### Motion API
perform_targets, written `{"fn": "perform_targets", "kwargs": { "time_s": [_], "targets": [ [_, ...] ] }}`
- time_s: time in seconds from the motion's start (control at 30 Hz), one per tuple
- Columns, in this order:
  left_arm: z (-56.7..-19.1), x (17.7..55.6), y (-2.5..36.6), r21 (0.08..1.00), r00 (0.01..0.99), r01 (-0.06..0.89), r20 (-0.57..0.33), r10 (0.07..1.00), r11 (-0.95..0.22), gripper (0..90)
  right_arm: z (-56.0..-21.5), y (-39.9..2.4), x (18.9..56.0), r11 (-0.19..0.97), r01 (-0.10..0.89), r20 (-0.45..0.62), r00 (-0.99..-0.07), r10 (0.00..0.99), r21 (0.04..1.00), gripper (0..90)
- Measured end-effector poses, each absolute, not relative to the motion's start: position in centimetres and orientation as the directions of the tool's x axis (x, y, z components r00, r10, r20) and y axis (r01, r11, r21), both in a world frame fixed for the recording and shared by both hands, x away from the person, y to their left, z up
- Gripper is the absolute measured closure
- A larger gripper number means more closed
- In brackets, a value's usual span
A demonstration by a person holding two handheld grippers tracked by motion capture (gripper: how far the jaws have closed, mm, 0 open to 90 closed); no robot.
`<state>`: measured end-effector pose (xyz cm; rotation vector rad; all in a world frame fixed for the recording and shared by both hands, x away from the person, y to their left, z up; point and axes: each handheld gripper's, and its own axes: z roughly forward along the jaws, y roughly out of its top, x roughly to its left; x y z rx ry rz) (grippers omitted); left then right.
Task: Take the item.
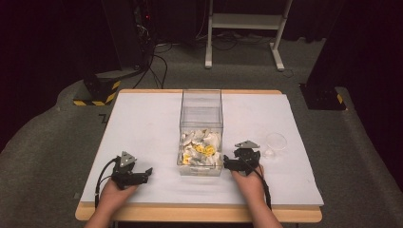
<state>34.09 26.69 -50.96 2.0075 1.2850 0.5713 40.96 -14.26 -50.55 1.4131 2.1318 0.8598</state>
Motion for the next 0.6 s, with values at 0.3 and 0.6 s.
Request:
{"fn": "perform_targets", "kwargs": {
  "time_s": [0.3,0.6],
  "targets": [
    [-50.96,34.09,26.69,0.738,0.417,0.612,0.005,0.909,-0.284,15.6,-50.55,-14.27,40.95,0.285,0.65,-0.022,-0.381,0.924,0.704,11.8],
    [-50.96,34.09,26.69,0.738,0.417,0.612,0.004,0.909,-0.284,15.6,-50.54,-14.29,40.96,0.281,0.654,-0.017,-0.379,0.925,0.702,11.6]
  ]
}}
